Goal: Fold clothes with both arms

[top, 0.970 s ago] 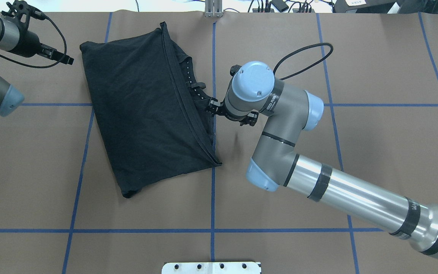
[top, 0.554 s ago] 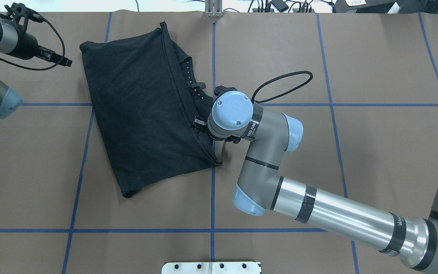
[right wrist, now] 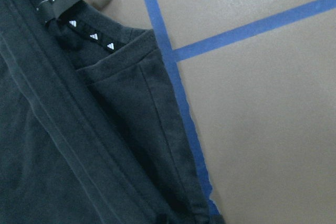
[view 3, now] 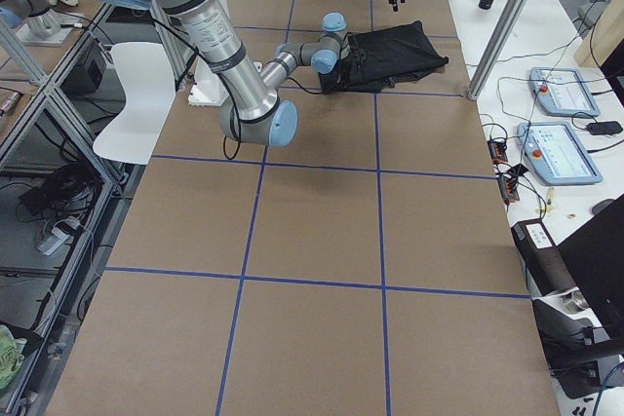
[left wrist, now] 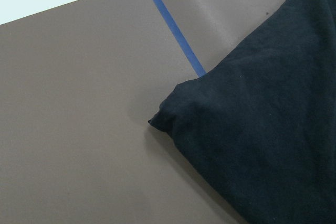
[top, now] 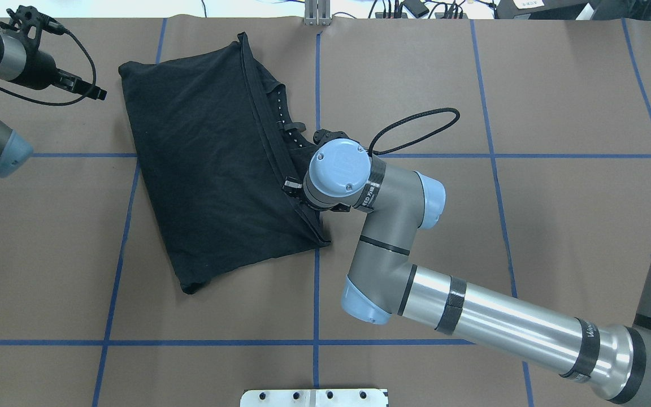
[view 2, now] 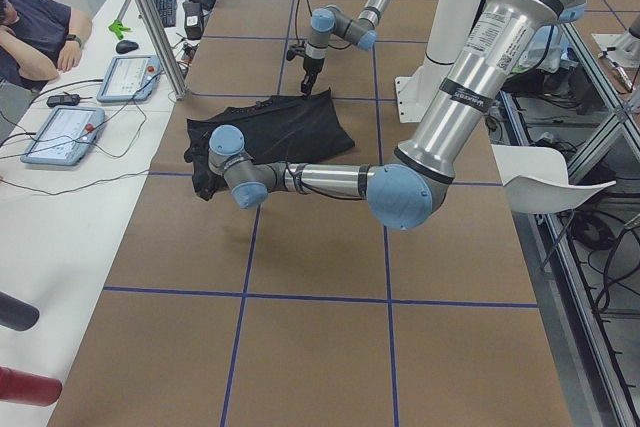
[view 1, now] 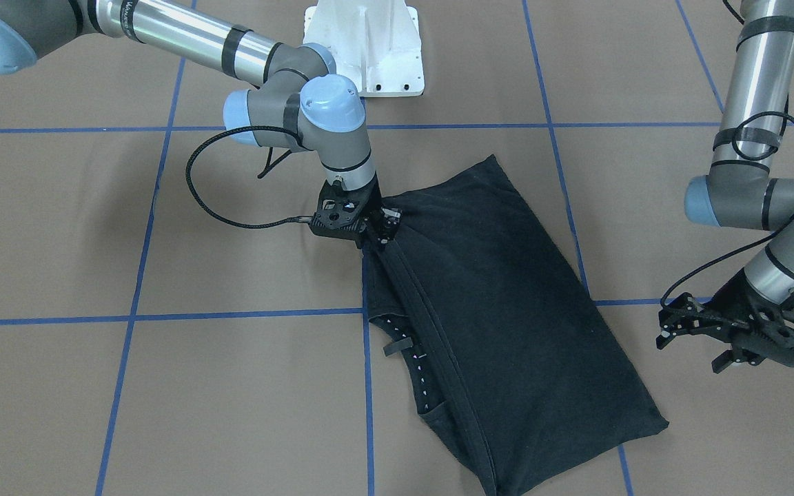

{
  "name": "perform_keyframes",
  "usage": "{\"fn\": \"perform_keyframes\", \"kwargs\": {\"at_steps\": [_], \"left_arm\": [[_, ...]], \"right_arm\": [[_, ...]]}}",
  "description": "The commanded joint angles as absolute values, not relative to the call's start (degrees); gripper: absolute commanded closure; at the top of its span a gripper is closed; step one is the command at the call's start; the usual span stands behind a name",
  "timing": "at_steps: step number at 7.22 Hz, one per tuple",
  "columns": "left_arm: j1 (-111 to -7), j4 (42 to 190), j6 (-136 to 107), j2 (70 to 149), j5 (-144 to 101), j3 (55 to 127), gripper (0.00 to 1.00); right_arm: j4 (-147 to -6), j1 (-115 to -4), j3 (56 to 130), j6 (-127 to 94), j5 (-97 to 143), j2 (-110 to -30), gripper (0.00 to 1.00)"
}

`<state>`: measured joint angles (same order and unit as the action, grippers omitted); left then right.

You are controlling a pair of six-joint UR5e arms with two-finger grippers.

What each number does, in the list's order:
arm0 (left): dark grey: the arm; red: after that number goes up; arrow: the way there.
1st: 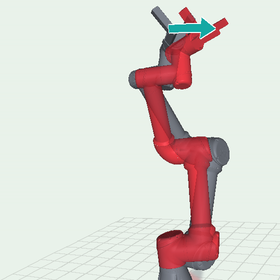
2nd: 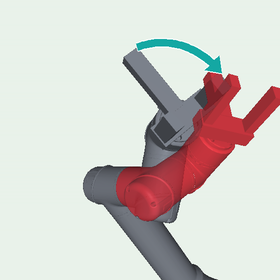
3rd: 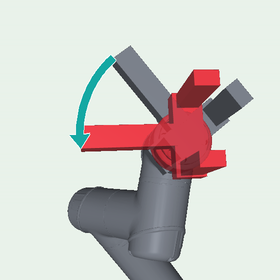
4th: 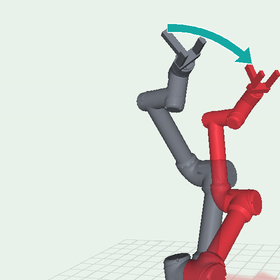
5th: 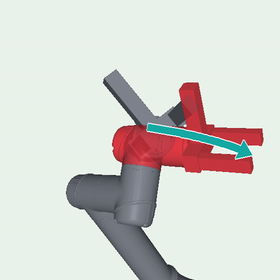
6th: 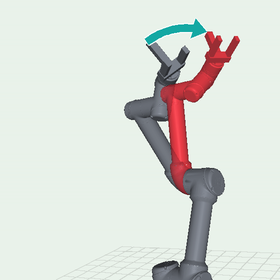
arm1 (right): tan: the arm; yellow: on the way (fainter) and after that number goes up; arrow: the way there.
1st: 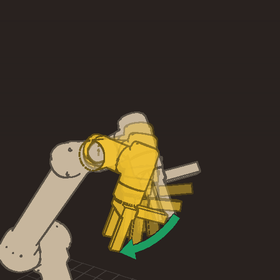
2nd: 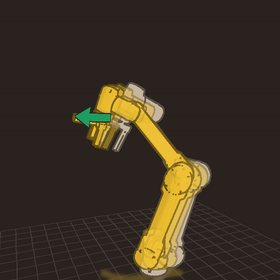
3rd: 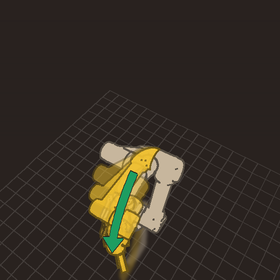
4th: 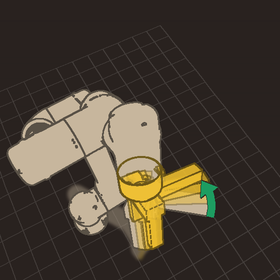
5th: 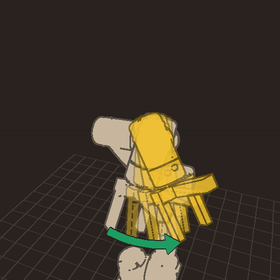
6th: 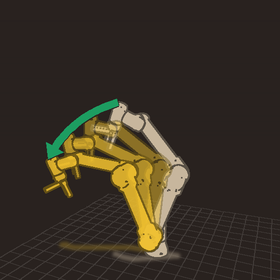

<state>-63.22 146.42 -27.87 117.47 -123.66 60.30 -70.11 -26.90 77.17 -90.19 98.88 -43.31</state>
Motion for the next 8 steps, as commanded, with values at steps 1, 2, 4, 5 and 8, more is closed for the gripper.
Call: {"fn": "perform_keyframes", "kwargs": {"at_steps": [1, 2, 4, 5, 8], "left_arm": [[-63.19, 146.43, -27.86, 117.42, -123.66, 60.29, 0.00], [-63.19, 146.43, -27.86, 117.42, -123.66, 60.29, 0.00], [-63.19, 146.43, -27.95, 117.42, -123.66, 60.29, 0.00], [-63.19, 146.43, -27.95, 117.42, -123.66, 60.29, 0.00], [-63.19, 146.51, -27.95, 117.51, -123.75, 60.38, 0.00]], "right_arm": [[-70.14, -26.81, 77.08, -90.09, 98.88, -43.15, 0.82], [-70.14, -26.81, 77.08, -90.09, 98.88, -43.15, 0.88], [-70.14, -26.89, 77.25, -89.83, 99.22, -43.15, 1.00], [-70.92, -26.98, 78.04, -89.82, 99.84, -43.24, 1.00], [-79.15, -23.67, 88.90, -90.52, 100.38, -46.48, 1.00]]}}
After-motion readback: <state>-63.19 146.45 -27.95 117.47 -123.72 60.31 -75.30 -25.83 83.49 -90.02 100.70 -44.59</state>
